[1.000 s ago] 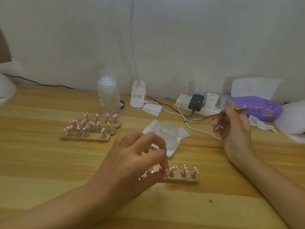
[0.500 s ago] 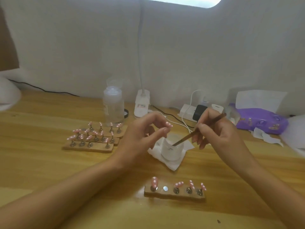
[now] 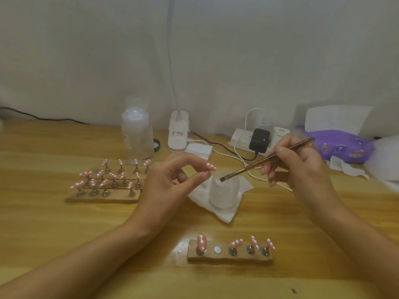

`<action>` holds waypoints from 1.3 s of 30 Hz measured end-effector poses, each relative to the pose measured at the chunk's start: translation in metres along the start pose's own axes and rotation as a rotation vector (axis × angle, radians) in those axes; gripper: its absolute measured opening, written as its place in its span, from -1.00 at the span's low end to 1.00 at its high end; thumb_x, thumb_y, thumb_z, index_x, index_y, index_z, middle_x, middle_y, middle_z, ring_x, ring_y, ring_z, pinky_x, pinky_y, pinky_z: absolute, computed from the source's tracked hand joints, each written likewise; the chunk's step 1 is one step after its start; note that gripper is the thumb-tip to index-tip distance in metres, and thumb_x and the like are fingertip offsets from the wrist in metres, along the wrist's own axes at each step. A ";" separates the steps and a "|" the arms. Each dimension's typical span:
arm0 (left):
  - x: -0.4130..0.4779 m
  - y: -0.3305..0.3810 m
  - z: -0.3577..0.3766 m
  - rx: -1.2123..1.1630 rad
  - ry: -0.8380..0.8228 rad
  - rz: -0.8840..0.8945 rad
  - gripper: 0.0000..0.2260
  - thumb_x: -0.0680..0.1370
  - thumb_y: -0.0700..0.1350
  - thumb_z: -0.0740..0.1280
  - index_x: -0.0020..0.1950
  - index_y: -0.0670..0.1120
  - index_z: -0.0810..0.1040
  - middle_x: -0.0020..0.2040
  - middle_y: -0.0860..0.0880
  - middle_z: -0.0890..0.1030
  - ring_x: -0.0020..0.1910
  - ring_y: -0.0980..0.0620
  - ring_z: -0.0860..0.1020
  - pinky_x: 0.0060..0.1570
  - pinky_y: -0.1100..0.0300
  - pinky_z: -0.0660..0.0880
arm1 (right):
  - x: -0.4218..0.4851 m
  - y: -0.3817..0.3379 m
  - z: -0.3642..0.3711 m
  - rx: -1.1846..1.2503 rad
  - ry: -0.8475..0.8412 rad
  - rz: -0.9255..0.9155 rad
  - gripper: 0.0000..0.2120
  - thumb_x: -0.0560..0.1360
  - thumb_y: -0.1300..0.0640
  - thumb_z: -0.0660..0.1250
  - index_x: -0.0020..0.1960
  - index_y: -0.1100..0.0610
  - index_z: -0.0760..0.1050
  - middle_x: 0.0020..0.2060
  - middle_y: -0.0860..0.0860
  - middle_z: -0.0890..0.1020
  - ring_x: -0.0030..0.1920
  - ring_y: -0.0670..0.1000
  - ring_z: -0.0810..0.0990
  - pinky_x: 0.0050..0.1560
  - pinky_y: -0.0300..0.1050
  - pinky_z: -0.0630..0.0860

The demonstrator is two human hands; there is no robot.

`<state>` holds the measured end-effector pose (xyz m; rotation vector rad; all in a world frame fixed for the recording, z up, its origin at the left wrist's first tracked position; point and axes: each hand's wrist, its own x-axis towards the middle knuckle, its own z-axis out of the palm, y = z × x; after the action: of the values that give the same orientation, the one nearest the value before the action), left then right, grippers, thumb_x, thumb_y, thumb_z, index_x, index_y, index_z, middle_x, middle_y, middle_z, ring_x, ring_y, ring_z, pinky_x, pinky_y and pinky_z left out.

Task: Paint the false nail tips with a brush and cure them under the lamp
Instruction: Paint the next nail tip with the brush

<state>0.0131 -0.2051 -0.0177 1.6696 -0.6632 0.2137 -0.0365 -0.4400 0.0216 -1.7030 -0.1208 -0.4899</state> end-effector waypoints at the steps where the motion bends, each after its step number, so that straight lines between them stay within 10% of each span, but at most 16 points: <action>1: 0.000 0.000 0.000 0.029 0.005 0.000 -0.87 0.44 0.07 0.42 -0.04 0.20 0.67 0.02 0.18 0.66 -0.36 0.02 0.47 -0.27 0.22 0.53 | 0.000 0.002 -0.001 0.036 0.035 0.015 -0.79 0.65 0.24 0.14 -0.16 0.18 0.42 -0.40 0.09 0.62 -0.39 -0.01 0.58 -0.43 -0.20 0.53; 12: 0.000 0.000 0.002 0.108 -0.049 -0.005 -0.93 0.44 -0.03 0.48 -0.10 0.07 0.64 -0.05 0.20 0.66 -0.43 0.19 0.44 -0.39 0.24 0.45 | -0.012 0.028 -0.001 0.372 0.161 0.218 -0.82 0.61 0.14 0.21 -0.16 0.12 0.44 -0.41 0.05 0.61 -0.42 -0.09 0.54 -0.45 -0.28 0.48; 31: -0.002 -0.006 0.003 0.154 -0.106 -0.001 -0.94 0.48 -0.11 0.48 -0.15 0.00 0.62 -0.23 -0.01 0.63 -0.49 0.10 0.33 -0.42 0.15 0.35 | -0.011 0.028 0.003 0.278 0.034 0.152 -0.73 0.53 0.07 0.27 -0.35 -0.05 0.49 -0.36 0.07 0.65 -0.39 -0.07 0.56 -0.44 -0.28 0.44; 39: -0.003 -0.005 0.004 0.194 -0.112 0.039 -0.91 0.50 -0.18 0.47 -0.15 -0.04 0.60 -0.33 0.29 0.54 -0.50 0.14 0.30 -0.39 0.38 0.32 | -0.013 0.028 0.003 0.245 0.032 0.128 -0.71 0.59 0.12 0.23 -0.31 -0.02 0.46 -0.35 0.08 0.66 -0.39 -0.06 0.54 -0.46 -0.28 0.40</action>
<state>0.0127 -0.2073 -0.0242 1.8658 -0.7801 0.2191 -0.0375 -0.4400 -0.0093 -1.4524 -0.0464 -0.3898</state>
